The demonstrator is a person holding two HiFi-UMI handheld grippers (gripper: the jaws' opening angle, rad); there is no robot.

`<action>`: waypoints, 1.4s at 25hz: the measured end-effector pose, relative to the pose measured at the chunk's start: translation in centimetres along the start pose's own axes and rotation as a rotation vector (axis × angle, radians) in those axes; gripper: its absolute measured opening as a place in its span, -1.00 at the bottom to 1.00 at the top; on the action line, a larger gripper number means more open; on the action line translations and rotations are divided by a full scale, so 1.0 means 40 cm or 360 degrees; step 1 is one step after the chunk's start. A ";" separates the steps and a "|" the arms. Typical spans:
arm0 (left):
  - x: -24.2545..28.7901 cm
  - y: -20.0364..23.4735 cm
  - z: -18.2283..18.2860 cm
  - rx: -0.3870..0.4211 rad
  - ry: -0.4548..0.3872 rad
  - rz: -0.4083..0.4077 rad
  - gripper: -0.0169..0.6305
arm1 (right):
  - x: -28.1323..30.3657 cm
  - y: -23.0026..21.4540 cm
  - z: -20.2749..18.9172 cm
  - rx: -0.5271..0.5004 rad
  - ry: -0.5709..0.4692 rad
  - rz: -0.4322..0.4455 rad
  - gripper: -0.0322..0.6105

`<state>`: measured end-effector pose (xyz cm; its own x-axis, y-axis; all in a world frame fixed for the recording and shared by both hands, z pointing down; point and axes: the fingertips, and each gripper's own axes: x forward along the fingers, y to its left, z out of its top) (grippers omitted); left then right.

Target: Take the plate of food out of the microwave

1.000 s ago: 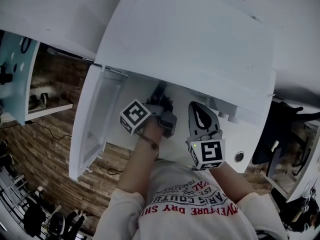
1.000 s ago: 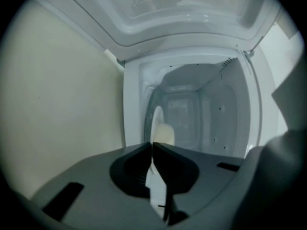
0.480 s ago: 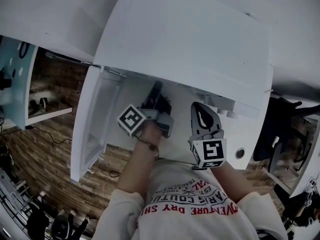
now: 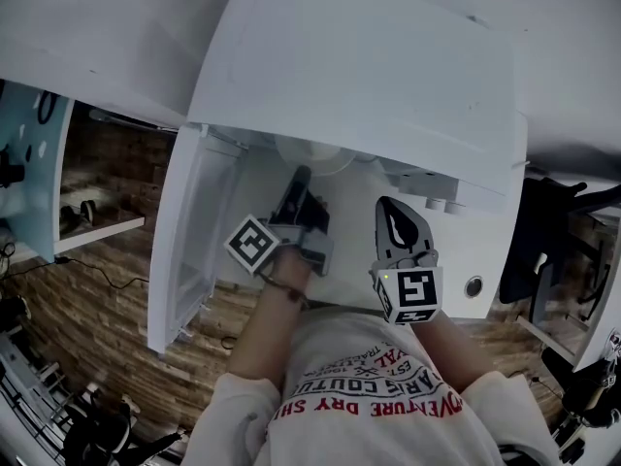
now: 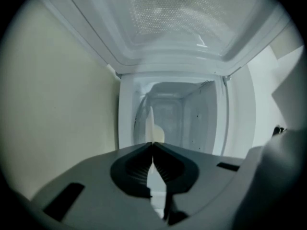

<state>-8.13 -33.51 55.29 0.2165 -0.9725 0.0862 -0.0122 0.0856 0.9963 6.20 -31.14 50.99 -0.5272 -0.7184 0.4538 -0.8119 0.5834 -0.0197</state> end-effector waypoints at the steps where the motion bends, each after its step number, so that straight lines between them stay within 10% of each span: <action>1: -0.008 -0.008 -0.001 0.0005 0.0009 -0.0012 -0.91 | -0.003 0.005 0.002 0.0004 -0.0005 -0.0007 -0.86; 35: -0.284 -0.269 -0.065 -0.0002 0.0536 -0.0250 -0.91 | -0.206 0.060 0.191 0.0006 -0.0401 -0.0475 -0.86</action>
<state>-7.92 -22.80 43.58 0.5249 -0.8479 -0.0749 0.0476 -0.0587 0.9971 6.66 -26.72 40.41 -0.3122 -0.9272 0.2069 -0.9396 0.3335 0.0765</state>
